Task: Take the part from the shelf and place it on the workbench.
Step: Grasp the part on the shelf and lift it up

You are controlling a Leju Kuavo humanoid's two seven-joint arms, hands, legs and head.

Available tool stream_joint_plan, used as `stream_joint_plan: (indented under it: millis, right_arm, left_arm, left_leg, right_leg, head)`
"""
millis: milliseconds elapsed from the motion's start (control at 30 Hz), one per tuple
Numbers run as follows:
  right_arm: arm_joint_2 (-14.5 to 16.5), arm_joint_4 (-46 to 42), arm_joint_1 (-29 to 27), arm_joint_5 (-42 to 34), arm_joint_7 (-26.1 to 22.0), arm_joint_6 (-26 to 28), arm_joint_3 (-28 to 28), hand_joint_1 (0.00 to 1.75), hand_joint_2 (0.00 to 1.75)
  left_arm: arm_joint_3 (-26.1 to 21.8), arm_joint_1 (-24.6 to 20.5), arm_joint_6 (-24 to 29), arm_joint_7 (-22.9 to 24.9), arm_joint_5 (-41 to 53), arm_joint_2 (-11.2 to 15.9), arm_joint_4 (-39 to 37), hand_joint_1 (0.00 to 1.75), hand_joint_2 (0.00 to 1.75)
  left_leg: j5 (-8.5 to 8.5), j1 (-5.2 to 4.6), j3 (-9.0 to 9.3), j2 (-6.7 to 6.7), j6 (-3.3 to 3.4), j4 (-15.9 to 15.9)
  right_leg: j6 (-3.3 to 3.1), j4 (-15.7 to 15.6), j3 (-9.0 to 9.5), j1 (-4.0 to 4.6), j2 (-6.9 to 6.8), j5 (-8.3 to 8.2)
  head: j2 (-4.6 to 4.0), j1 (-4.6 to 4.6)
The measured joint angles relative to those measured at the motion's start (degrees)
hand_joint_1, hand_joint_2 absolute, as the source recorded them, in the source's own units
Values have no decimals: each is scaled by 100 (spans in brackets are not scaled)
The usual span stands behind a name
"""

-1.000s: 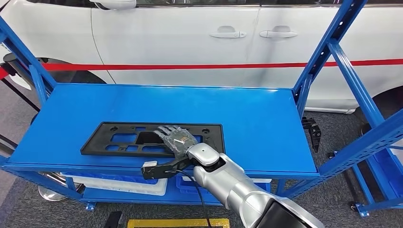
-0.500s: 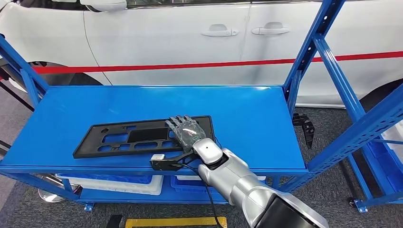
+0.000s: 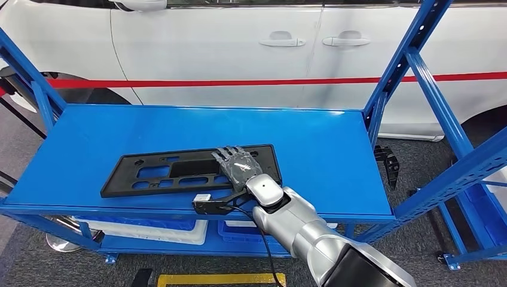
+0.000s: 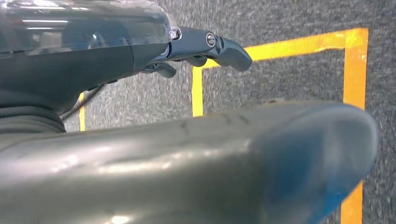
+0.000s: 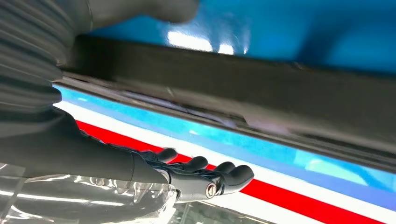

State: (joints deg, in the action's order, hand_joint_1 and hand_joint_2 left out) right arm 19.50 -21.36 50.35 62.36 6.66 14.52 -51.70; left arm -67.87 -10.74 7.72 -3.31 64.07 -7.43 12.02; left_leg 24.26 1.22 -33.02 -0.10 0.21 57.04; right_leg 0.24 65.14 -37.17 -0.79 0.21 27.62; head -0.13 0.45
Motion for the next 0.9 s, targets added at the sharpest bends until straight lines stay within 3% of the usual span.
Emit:
stream_joint_plan:
  millis: [67,167,233,267,333,367,400,433,500,567,667,733,767,833,900]
  right_arm:
    - [-6,3,-3,5,-28,-4,8,175,175]
    - [-14,6,0,4,-50,-1,29,175,175]
    - [-14,5,21,-6,-52,4,51,175,175]
    - [-13,5,29,-13,-52,5,64,175,175]
    - [-15,5,29,-31,-52,7,90,175,175]
    - [-16,6,25,-41,-55,9,105,175,175]
    - [-19,7,22,-52,-59,12,119,175,175]
    - [-21,7,21,-63,-63,18,135,175,175]
    - [-25,7,22,-84,-62,46,172,175,175]
    - [-41,7,22,-97,-31,98,218,175,175]
    - [-95,7,16,-101,20,183,311,175,175]
    - [-145,7,14,-87,46,222,382,175,175]
    - [-175,7,11,-75,62,242,417,175,175]
    - [-238,7,-14,-50,85,296,475,175,175]
    - [-293,7,-49,-20,93,368,520,175,175]
  left_arm:
    - [1,-3,-2,-6,-8,-2,0,0,0]
    - [0,-10,-1,-11,-23,-1,0,0,0]
    - [0,-14,2,-14,-34,1,0,0,0]
    - [0,-14,2,-16,-36,2,0,0,0]
    - [0,-3,3,-25,-43,2,0,0,0]
    - [0,10,2,-30,-46,2,0,0,0]
    - [0,23,2,-34,-51,2,0,0,0]
    - [0,34,2,-39,-54,4,0,0,0]
    - [0,42,2,-50,-64,9,0,0,0]
    - [0,40,-1,-60,-83,11,0,0,0]
    - [0,61,-5,-66,-102,6,0,0,0]
    - [0,70,-7,-67,-107,-8,0,0,0]
    - [0,68,-7,-71,-108,-14,0,0,0]
    - [0,67,-7,-79,-107,-18,0,0,0]
    - [0,76,-7,-85,-103,-19,0,0,0]
  left_leg:
    - [14,-16,-15,-7,-61,23]
    - [17,-11,-34,-9,-176,20]
    - [133,5,-90,-7,-232,164]
    - [280,9,-195,-6,-251,404]
    - [651,11,-541,-5,-278,1171]
    - [769,12,-705,-5,-287,1518]
    - [780,12,-789,-5,-289,1686]
    - [680,11,-766,-5,-284,1626]
    - [285,11,-429,-3,-257,900]
    - [67,-10,-110,-4,-207,240]
    - [54,-33,-45,-11,-116,91]
    - [23,-14,-37,-2,-35,54]
    - [6,-2,-37,2,5,35]
    - [-9,-6,-57,6,50,29]
    - [-14,-12,-74,-1,60,34]
  right_leg:
    - [-44,-589,265,20,-2,-204]
    - [-130,-686,280,44,16,-231]
    - [-202,-726,302,28,8,-253]
    - [-231,-744,313,19,-1,-261]
    - [-266,-745,314,31,-14,-255]
    - [-274,-743,315,42,-16,-251]
    - [-278,-738,318,50,-15,-246]
    - [-277,-732,325,55,-11,-240]
    - [-258,-705,342,58,-5,-214]
    - [-214,-668,332,79,-5,-187]
    - [-136,-676,326,96,-6,-191]
    - [-73,-561,285,85,-4,-97]
    - [-45,-351,192,78,-4,38]
    - [-5,371,-154,57,-5,415]
    - [15,937,-435,44,-6,590]
  head:
    - [0,-5]
    - [0,-9]
    - [0,-16]
    - [0,-24]
    - [0,-36]
    - [0,-37]
    - [0,-37]
    - [0,-37]
    - [0,-37]
    - [0,-37]
    - [0,-34]
    - [0,-31]
    - [0,-26]
    - [0,-17]
    - [0,-17]
